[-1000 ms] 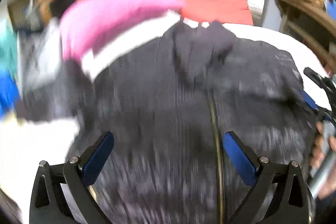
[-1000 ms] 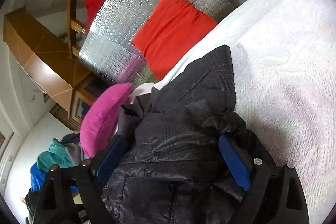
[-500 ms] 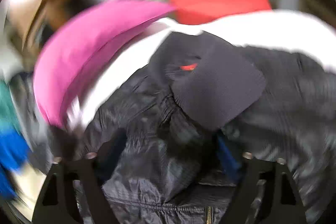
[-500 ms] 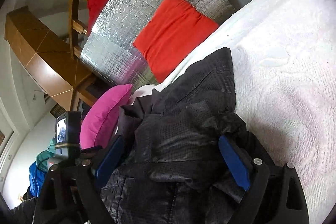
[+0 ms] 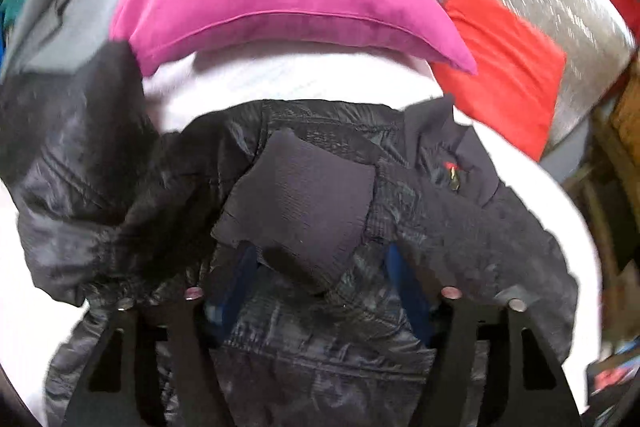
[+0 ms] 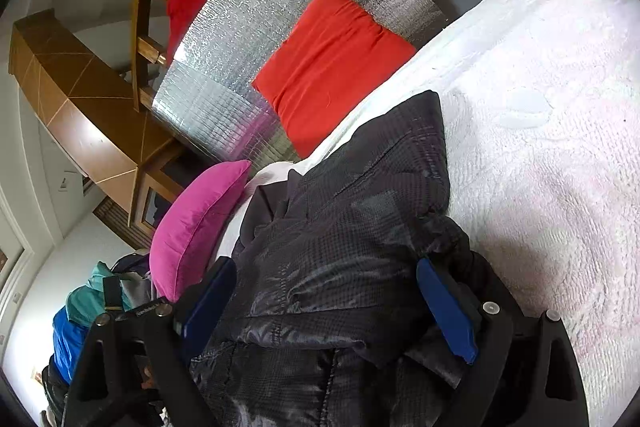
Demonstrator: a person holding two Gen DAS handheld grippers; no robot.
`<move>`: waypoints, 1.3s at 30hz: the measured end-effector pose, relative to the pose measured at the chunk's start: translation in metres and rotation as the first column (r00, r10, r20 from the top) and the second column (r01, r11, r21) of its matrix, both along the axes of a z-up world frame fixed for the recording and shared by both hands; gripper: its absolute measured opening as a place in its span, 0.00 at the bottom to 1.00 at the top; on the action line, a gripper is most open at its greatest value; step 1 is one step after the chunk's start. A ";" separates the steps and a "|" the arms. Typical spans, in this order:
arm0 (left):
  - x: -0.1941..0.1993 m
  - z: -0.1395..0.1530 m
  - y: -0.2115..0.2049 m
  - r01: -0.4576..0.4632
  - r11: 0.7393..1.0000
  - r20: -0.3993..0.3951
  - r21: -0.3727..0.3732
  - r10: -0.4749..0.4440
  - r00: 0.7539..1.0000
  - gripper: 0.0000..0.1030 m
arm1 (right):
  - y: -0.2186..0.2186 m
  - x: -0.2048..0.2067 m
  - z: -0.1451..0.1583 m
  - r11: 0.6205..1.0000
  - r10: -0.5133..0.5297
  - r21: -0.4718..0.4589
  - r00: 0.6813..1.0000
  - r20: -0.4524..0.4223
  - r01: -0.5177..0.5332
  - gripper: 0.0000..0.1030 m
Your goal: Fold large clothes
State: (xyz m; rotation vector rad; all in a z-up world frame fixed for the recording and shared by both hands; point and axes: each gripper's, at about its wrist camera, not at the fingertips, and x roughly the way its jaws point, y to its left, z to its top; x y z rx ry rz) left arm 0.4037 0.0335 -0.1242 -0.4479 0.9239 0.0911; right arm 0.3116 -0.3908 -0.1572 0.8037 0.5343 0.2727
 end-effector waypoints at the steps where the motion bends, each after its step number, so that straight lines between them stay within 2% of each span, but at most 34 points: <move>1: -0.004 0.001 -0.001 -0.017 0.999 0.004 -0.027 0.017 1.000 0.80 | 0.000 0.000 0.000 1.000 0.000 -0.001 1.000 0.000 0.000 0.91; 3: -0.001 -0.002 0.007 -0.054 0.995 0.007 -0.086 0.054 0.998 0.82 | 0.000 0.000 0.000 1.000 -0.001 -0.003 1.000 0.000 0.001 0.91; 5: 0.008 -0.012 0.012 -0.070 0.988 -0.036 -0.136 0.066 0.997 0.82 | 0.000 0.000 0.000 1.000 -0.001 -0.003 1.000 0.000 0.001 0.91; 6: 0.013 -0.017 0.013 -0.081 0.985 -0.051 -0.152 0.074 0.996 0.81 | 0.001 0.000 0.000 1.000 -0.001 -0.003 1.000 0.000 0.001 0.91; 7: 0.017 -0.022 0.014 -0.089 0.981 -0.065 -0.174 0.079 0.995 0.76 | 0.001 0.000 0.000 1.000 -0.001 -0.003 1.000 0.000 0.001 0.91; 8: 0.017 -0.024 0.014 -0.091 0.980 -0.057 -0.179 0.082 0.995 0.65 | 0.001 0.000 0.000 1.000 -0.001 -0.003 1.000 0.001 0.001 0.91; 9: 0.017 -0.024 0.013 -0.098 0.984 -0.065 -0.152 0.089 0.994 0.23 | 0.001 0.000 0.000 1.000 -0.001 -0.003 1.000 0.000 0.001 0.91; 10: 0.020 -0.022 0.011 -0.094 0.990 -0.085 -0.109 0.085 0.993 0.15 | 0.000 0.001 0.000 1.000 -0.002 -0.002 1.000 0.000 0.002 0.91; 13: 0.005 0.003 0.006 -0.060 0.997 0.012 -0.054 0.061 0.998 0.12 | 0.000 0.001 0.000 1.000 -0.001 0.000 1.000 0.001 0.001 0.91; 15: -0.020 0.025 0.002 -0.037 0.999 0.104 -0.006 0.038 0.994 0.12 | 0.000 0.000 0.000 1.000 -0.001 0.003 1.000 0.002 0.001 0.91; 17: -0.044 0.033 0.001 -0.030 0.999 0.153 0.022 0.026 0.988 0.13 | -0.001 0.001 0.000 1.000 -0.001 0.006 1.000 0.003 0.001 0.91; 19: -0.061 0.023 0.004 -0.037 0.999 0.146 0.025 0.033 0.989 0.13 | -0.001 0.001 0.000 1.000 0.000 0.011 1.000 0.006 0.000 0.91; 23: -0.063 -0.020 0.011 -0.040 0.999 0.067 0.029 0.038 0.997 0.13 | -0.003 -0.001 -0.001 1.000 0.001 0.023 1.000 0.014 -0.001 0.91; 26: -0.063 -0.039 0.012 -0.025 0.999 0.082 0.020 0.024 0.996 0.13 | -0.003 -0.001 -0.002 1.000 0.001 0.024 1.000 0.016 -0.002 0.91; 30: -0.066 -0.047 0.018 -0.003 1.000 0.127 0.002 0.003 0.992 0.15 | -0.002 0.000 -0.002 1.000 0.001 0.022 1.000 0.013 -0.002 0.91; 35: -0.068 -0.058 0.033 0.002 0.993 0.154 -0.121 0.016 0.988 0.17 | -0.002 0.003 0.001 1.000 0.005 0.019 1.000 -0.018 -0.004 0.91; 37: -0.064 -0.057 0.032 0.008 0.992 0.151 -0.123 0.011 0.989 0.17 | -0.001 0.007 0.013 0.999 0.035 -0.005 0.993 -0.109 -0.036 0.91; 39: -0.066 -0.055 0.033 0.009 0.993 0.155 -0.122 0.010 0.988 0.17 | -0.004 0.003 0.032 0.999 0.052 -0.005 0.993 -0.106 -0.052 0.91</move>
